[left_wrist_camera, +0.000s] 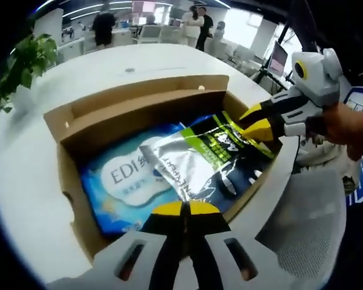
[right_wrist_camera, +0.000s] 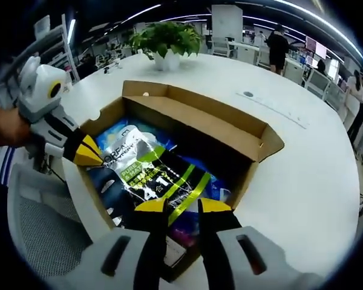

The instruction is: Operate the shoe box by opening the lid, removing the specified soft item, and placing it in the target area until the item is outside and the box remains undamaged.

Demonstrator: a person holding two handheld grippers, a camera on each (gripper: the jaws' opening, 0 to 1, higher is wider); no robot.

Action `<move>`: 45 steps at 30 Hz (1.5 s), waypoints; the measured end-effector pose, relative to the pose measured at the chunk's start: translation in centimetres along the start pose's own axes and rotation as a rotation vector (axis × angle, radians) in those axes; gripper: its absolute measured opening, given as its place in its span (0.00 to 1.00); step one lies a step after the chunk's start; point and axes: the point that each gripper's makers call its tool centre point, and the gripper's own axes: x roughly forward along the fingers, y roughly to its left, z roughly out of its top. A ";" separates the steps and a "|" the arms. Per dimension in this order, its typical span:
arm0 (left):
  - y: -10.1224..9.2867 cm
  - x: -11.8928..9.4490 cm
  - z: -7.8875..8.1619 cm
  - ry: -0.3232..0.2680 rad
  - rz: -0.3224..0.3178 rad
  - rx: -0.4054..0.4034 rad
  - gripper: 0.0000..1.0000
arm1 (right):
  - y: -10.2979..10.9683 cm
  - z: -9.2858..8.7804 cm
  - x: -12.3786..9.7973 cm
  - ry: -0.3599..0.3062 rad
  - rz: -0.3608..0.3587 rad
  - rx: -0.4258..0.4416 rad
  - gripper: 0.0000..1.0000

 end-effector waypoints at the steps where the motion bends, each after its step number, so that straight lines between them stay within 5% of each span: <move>1: 0.0 0.0 0.0 0.000 -0.001 0.000 0.00 | 0.2 -0.2 0.1 0.017 0.011 0.012 0.14; 13: 0.3 0.0 -0.1 0.000 -0.001 -0.004 0.00 | -1.1 -0.3 0.1 0.073 -0.038 0.114 0.09; 15: 0.2 0.0 -0.1 -0.001 -0.002 -0.001 0.00 | 0.1 -0.7 0.5 0.103 0.020 0.141 0.06; 18: 0.5 0.0 -0.1 0.003 0.001 0.004 0.00 | 0.0 -0.7 0.9 0.104 0.016 0.134 0.10; 21: 0.6 0.0 -0.1 0.003 -0.002 0.007 0.00 | -0.5 -0.5 1.1 0.078 0.016 0.246 0.09; 23: 0.6 0.1 -0.1 0.007 0.001 0.013 0.00 | -1.0 -0.4 1.0 0.080 -0.008 0.224 0.11; 32: 0.6 0.2 -0.2 0.014 0.001 0.029 0.00 | 0.5 -0.6 1.8 0.081 0.098 0.275 0.02; 36: 0.4 0.2 -0.1 0.018 -0.005 0.044 0.00 | 0.6 -0.4 1.6 0.067 0.089 0.031 0.00; 40: -0.2 0.0 0.1 0.046 -0.010 0.156 0.00 | 0.9 -0.5 1.5 0.076 0.050 -0.147 0.00; 45: -0.5 -0.6 0.6 0.040 -0.011 0.182 0.00 | 0.9 0.1 0.7 0.045 0.031 -0.144 0.00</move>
